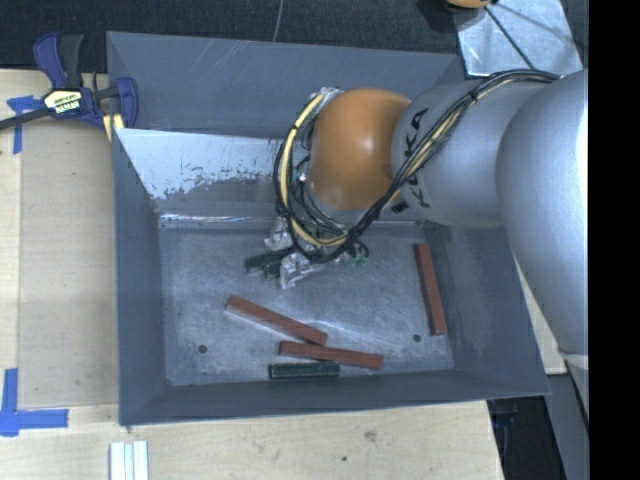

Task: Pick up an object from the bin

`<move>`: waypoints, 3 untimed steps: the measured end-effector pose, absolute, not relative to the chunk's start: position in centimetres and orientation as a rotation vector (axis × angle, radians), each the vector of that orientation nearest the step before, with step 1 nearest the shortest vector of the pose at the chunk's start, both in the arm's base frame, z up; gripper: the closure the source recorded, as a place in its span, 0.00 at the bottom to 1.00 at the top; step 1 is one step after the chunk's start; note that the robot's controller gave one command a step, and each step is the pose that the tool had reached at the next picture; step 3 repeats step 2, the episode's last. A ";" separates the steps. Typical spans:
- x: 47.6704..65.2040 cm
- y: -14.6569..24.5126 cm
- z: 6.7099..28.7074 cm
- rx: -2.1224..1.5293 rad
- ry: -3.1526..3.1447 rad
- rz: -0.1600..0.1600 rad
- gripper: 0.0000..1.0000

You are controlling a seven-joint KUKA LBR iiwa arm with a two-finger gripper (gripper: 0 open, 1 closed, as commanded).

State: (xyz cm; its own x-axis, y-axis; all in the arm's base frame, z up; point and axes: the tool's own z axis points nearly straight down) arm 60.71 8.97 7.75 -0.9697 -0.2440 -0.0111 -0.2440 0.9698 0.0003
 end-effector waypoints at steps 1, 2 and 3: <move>60.7 9.0 7.8 -0.385 3.107 0.003 1.00; 59.0 7.1 24.0 -0.397 3.107 -0.001 1.00; 59.0 7.1 24.0 -0.397 3.107 -0.001 1.00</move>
Offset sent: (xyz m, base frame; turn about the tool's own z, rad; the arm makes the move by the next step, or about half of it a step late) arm -0.0197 -0.0178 0.1594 -0.0094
